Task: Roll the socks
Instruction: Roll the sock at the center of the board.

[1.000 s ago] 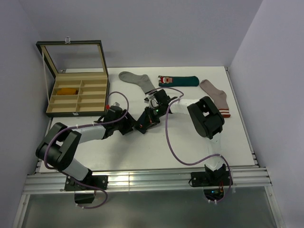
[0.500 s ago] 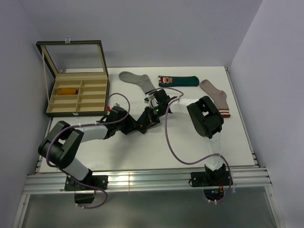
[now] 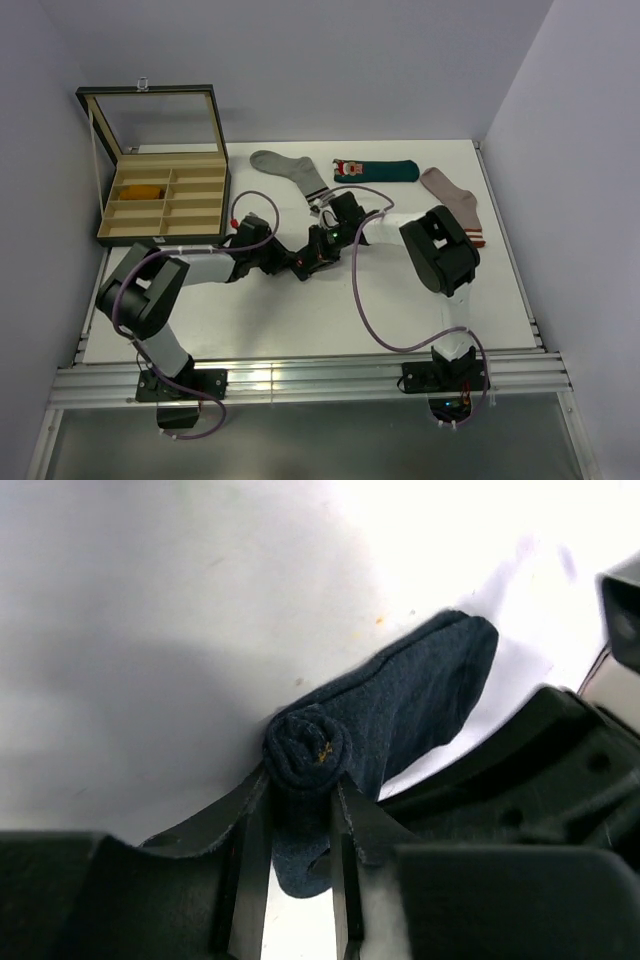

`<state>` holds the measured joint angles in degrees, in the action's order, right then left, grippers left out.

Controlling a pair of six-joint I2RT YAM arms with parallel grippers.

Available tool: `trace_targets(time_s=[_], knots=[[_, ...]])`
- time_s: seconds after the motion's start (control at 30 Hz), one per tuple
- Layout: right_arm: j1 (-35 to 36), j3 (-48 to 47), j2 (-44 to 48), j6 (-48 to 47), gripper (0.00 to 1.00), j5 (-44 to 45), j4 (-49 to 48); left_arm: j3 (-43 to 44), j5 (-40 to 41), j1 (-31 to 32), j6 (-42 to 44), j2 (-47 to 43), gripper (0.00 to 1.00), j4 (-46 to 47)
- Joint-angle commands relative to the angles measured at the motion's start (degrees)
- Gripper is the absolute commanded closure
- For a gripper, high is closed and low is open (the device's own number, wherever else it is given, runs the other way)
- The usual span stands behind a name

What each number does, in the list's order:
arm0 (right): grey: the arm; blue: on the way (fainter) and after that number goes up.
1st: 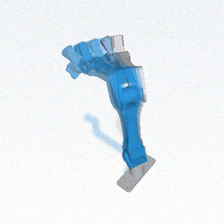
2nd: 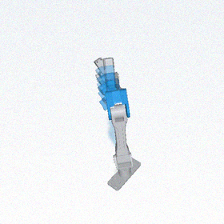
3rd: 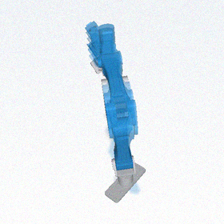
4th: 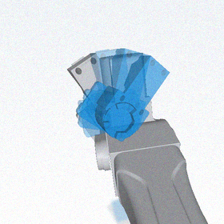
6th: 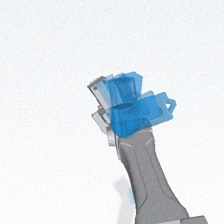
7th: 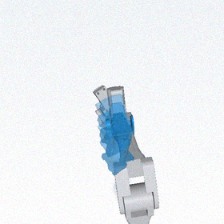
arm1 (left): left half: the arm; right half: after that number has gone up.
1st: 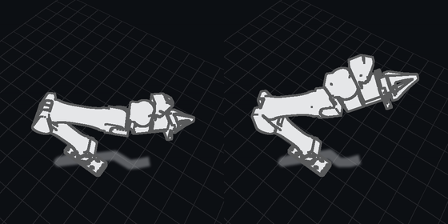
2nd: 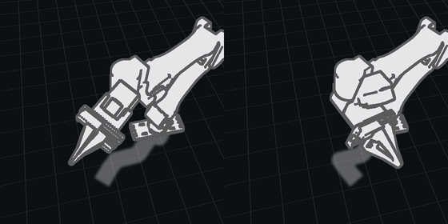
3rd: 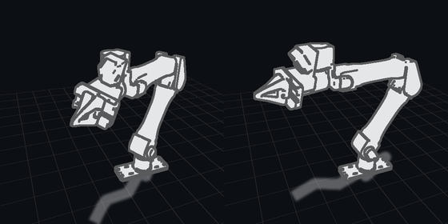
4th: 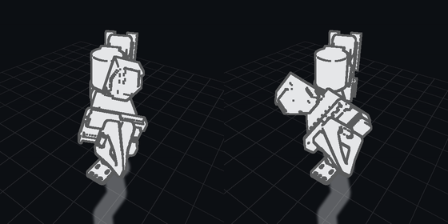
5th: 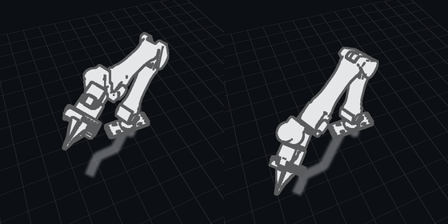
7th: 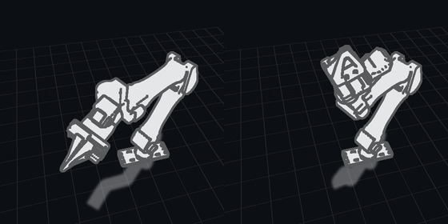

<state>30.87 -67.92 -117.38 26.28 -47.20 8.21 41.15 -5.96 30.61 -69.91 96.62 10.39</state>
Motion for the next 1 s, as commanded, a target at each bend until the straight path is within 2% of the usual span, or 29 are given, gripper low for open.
trace_targets(time_s=[0.0, 0.07, 0.17, 0.23, 0.37, 0.6, 0.97], knots=[[1.5, 5.0, 2.8, -1.6, 0.8, 13.6, 1.7, 2.8, 3.8, 0.2, 4.0, 5.1, 0.76, -9.2], [2.3, 7.0, 7.0, -2.1, 0.75, 16.9, -0.1, 4.5, 4.5, 1.0, 5.7, 5.6, 0.8, -12.9], [5.0, 9.8, 12.9, -3.9, 0.68, 27.7, -2.2, 7.3, 5.7, 1.9, 7.8, 5.9, 0.86, -17.0], [7.7, 11.4, 16.0, -4.6, 0.65, 38.2, -2.5, 9.0, 5.7, 1.9, 9.2, 6.3, 0.87, -18.7], [13.1, 15.8, 24.6, -6.9, 0.6, 52.3, -8.0, 11.4, 5.7, 2.0, 11.0, 6.9, 0.89, -22.3], [19.2, 22.9, 29.3, -13.7, 0.55, 58.4, -20.2, 13.4, 4.4, 2.0, 12.4, 8.8, 0.89, -23.9], [26.8, 19.3, 22.0, -21.7, 0.53, 65.8, -24.5, 15.9, 2.6, 2.0, 14.4, 10.2, 0.9, -25.6]])
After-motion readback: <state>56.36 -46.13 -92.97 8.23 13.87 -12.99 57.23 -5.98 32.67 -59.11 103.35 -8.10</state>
